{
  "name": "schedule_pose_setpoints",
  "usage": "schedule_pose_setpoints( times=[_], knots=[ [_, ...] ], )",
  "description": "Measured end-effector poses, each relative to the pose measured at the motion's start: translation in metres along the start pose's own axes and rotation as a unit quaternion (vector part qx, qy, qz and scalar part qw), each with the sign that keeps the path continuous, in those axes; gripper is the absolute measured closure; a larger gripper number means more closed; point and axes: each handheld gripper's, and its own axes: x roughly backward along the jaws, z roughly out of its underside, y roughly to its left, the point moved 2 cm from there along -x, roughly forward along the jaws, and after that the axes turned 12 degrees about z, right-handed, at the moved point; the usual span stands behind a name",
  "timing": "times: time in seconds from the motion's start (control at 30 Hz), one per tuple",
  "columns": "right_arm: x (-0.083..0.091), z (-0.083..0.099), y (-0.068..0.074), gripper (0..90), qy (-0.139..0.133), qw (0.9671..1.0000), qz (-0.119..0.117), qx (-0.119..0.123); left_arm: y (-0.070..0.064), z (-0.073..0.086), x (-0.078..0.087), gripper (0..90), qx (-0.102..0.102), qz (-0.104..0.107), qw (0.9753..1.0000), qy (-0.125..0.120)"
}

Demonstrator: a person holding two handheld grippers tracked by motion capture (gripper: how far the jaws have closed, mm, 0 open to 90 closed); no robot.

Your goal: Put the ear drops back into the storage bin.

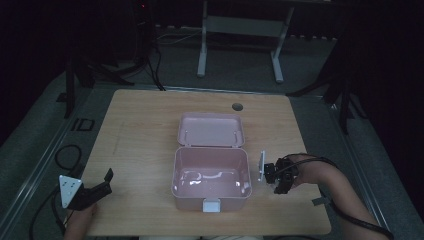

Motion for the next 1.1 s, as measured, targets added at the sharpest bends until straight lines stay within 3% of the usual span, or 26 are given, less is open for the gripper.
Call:
schedule_pose_setpoints(
  times=[0.53, 1.1],
  knots=[
    [0.066, -0.012, -0.003, 59.8, -0.022, 0.9996, 0.017, -0.004, 0.000, 0.000, 0.000, 2.0, 0.002, 0.001, 1.0000, -0.002],
    [0.126, -0.047, -0.008, 59.8, -0.057, 0.9977, 0.034, 0.015, 0.000, 0.000, 0.000, 2.0, 0.002, 0.001, 1.0000, -0.002]
  ],
)
